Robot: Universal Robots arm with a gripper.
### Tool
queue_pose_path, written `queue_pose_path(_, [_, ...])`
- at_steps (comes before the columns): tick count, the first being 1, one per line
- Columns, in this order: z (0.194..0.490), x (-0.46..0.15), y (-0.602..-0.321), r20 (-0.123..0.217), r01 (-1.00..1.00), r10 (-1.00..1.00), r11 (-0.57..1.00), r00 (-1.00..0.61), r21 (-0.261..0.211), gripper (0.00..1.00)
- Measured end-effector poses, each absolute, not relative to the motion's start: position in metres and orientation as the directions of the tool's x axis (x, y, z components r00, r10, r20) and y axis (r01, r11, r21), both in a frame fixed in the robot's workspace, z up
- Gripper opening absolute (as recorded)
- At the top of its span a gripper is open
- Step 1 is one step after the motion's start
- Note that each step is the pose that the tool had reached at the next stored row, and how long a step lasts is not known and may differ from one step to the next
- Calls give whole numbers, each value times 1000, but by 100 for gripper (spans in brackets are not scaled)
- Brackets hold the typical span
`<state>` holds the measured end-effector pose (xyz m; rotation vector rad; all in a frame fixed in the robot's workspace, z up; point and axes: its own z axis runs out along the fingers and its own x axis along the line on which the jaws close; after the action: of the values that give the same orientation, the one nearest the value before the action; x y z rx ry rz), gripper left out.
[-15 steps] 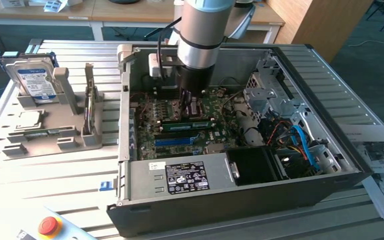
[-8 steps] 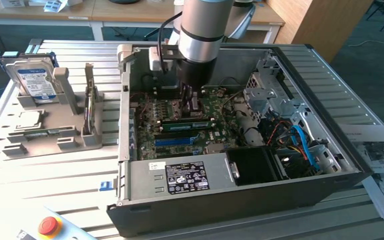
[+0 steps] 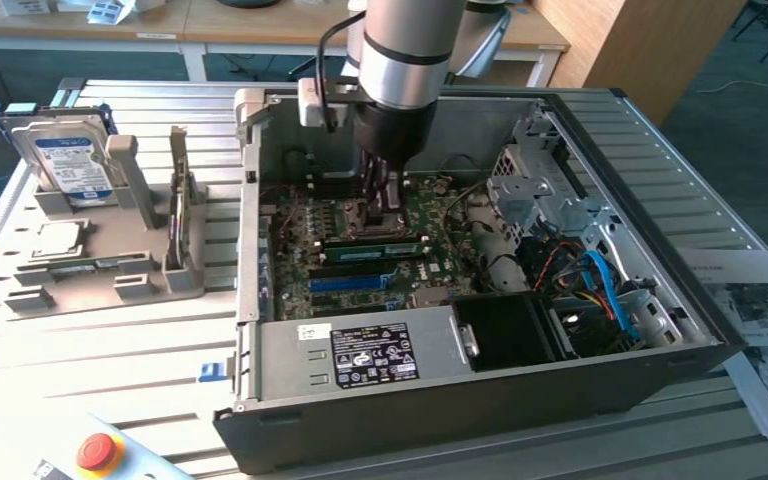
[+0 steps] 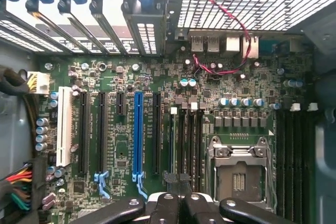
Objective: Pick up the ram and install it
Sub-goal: 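Press down the ram until it locks into place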
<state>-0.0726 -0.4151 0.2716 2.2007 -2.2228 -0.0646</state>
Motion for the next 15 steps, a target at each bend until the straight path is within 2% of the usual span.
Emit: queue_pose_path(15, [305, -71, -415, -20, -999, -1000, 10, -10, 39, 10])
